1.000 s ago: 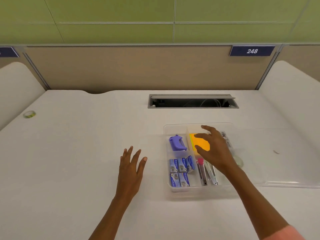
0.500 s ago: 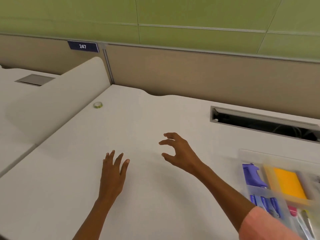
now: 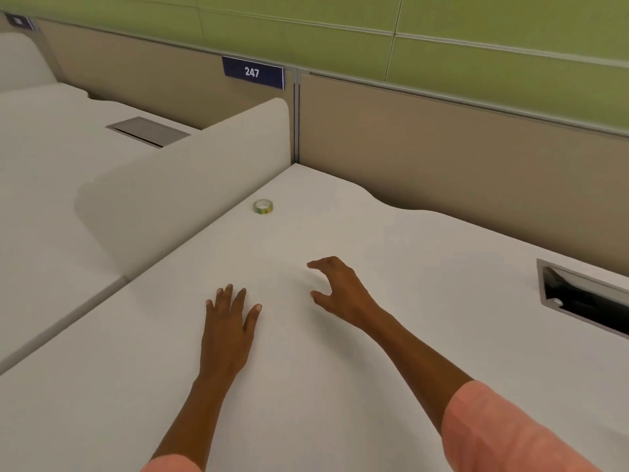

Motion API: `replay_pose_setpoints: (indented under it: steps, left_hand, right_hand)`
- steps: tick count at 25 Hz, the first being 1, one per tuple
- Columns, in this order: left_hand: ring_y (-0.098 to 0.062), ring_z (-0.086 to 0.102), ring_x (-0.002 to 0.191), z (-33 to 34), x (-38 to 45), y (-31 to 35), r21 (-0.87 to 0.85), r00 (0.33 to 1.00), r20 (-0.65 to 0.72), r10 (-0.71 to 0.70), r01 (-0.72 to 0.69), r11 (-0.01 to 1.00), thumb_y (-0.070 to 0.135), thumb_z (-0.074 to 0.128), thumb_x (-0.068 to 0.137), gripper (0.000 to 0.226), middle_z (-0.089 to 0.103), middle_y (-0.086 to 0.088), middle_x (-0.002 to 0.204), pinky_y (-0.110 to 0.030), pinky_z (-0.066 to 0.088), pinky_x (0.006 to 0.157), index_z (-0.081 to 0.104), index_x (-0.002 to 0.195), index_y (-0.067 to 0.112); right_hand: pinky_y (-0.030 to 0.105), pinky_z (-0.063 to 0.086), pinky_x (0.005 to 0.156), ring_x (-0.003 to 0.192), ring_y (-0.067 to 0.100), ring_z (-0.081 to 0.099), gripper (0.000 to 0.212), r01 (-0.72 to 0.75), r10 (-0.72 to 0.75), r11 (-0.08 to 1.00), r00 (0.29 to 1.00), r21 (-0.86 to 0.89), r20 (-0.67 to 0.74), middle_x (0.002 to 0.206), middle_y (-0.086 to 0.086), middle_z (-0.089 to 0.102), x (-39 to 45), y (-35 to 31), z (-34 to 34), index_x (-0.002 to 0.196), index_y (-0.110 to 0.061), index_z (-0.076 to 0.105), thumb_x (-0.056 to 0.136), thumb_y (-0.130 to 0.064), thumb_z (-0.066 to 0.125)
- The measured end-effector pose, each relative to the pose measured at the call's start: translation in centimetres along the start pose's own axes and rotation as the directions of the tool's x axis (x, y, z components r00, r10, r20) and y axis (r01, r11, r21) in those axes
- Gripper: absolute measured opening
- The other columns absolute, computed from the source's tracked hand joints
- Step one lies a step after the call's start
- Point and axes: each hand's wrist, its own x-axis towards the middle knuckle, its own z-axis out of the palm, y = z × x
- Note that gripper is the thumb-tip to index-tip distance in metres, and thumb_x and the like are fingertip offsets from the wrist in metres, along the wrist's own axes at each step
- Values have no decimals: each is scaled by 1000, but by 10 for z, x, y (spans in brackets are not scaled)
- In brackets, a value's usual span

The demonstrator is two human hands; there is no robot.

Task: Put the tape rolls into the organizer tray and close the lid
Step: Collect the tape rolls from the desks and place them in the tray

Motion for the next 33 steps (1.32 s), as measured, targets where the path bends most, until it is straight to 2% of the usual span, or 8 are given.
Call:
replay_pose_setpoints:
  steps: [5,8,10,15,20,23,29,33]
  left_hand:
    - [-18,11,144,14,12,-10,118,999,-38,19,-14,993,48,27,91,59,19,-6,155,-35,5,120,24,141,17]
    - [-14,7,144,16,11,-12,126,998,-54,19,-12,992,56,20,87,65,15,-1,155,-32,1,119,21,142,21]
    - [-11,4,143,17,12,-12,136,998,-58,13,-5,991,60,16,84,68,12,2,156,-30,-2,118,17,142,24]
    - [-9,1,143,18,12,-13,128,998,-61,7,1,992,60,19,85,67,9,4,156,-30,-2,118,15,142,26]
    - [-10,3,143,19,12,-14,113,998,-55,8,-2,994,59,21,86,66,11,3,156,-32,0,119,16,142,25]
    - [-12,6,143,19,13,-16,92,998,-58,11,-5,996,58,27,87,65,15,1,155,-33,2,119,20,142,23]
    - [-20,9,144,11,13,-8,5,999,-46,15,-15,1000,50,43,87,65,22,-5,154,-37,12,117,24,140,19]
    - [-23,14,143,4,-11,5,-79,1000,-25,18,-20,997,40,51,86,65,30,-9,150,-44,26,114,22,141,19]
  right_hand:
    - [35,29,109,134,28,35,61,-40,40,999,998,-2,-53,148,11,34,94,-1,22,140,-11,30,86,-19,58]
    - [41,29,110,136,31,31,63,2,-4,994,1000,-107,-16,155,8,22,147,-7,37,142,-10,26,86,-13,55]
    - [47,33,104,132,33,35,64,40,-45,977,999,-209,-20,156,7,20,177,-12,46,143,-11,24,85,-8,51]
    - [48,33,94,119,35,43,61,78,-72,923,997,-377,30,138,15,44,209,-13,55,142,-15,20,86,-7,41]
    - [48,38,91,113,39,43,52,97,-122,902,992,-420,-33,139,15,37,193,-8,54,139,-13,29,89,-17,46]
    - [47,42,93,109,37,45,42,55,-84,927,995,-372,-62,129,16,41,171,-11,48,127,-5,46,90,-25,51]
    - [37,50,84,99,27,51,21,-6,-11,993,990,-118,-139,114,9,51,69,-11,43,95,-7,60,81,-21,66]
    - [30,41,80,104,24,51,22,-73,67,996,992,-48,-105,112,3,60,-19,-2,33,97,-13,58,77,-21,65]
